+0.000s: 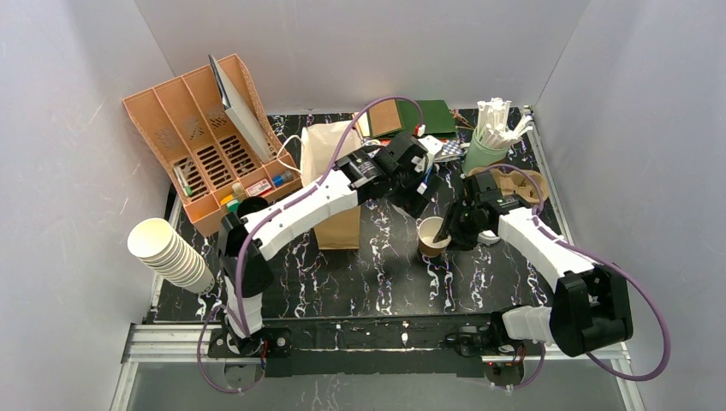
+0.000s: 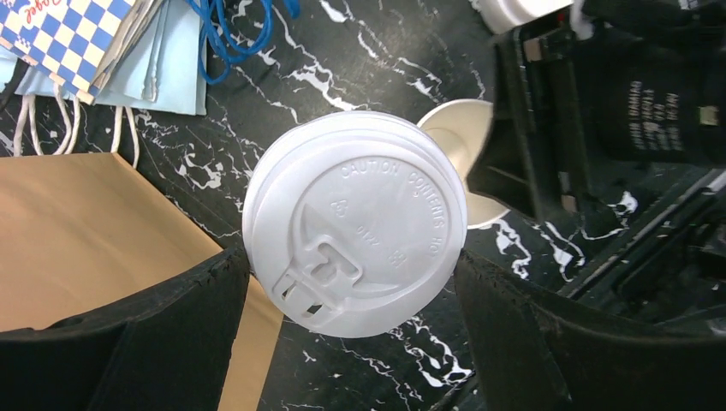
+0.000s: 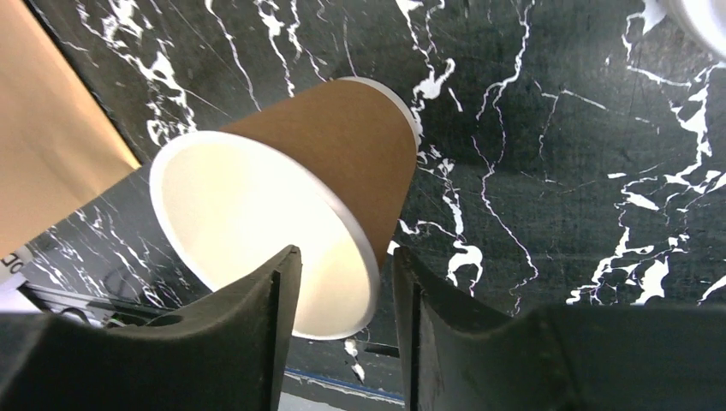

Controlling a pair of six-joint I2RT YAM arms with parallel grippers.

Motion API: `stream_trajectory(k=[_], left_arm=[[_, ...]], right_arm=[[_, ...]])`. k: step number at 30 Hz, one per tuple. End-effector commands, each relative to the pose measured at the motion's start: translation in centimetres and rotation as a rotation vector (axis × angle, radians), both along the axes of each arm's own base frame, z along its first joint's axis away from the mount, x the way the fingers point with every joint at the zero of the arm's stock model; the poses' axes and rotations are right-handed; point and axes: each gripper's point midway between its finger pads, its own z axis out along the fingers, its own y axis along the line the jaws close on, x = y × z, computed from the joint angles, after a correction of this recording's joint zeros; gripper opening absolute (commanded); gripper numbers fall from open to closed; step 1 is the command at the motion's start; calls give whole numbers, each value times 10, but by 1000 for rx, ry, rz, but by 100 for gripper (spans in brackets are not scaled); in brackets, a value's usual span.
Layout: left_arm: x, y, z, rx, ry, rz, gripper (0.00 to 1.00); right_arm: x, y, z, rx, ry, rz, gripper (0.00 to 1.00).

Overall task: Pack the takeout coffee
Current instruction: Close the cup lid on the coffee cup.

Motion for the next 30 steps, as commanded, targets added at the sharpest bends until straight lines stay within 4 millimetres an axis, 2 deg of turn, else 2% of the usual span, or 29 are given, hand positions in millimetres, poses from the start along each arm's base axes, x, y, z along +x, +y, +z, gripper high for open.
stream_trajectory(k=[1, 5, 8, 10, 15, 19, 24, 30], left_arm=[[-12, 1, 14, -62, 24, -13, 85], [-12, -5, 10, -77, 36, -27, 84], [-11, -9, 9, -87, 36, -36, 84], [-11, -14, 7, -97, 41, -46, 84], [-13, -28, -4, -121, 76, -73, 82], [-18, -39, -13, -120, 89, -106, 81], [-26, -49, -28, -93, 101, -141, 81], [-38, -58, -46, -60, 117, -177, 81]], right_arm=[[26, 7, 33, 30, -111, -15, 56], [26, 4, 55, 32, -168, -13, 71], [24, -4, 69, 9, -212, -31, 78], [21, -15, 78, -37, -231, -56, 86], [24, -50, 88, -172, -259, -148, 95], [32, -64, 90, -150, -251, -178, 98], [40, -53, 104, -13, -319, -143, 97], [36, -62, 97, -1, -297, -179, 97]])
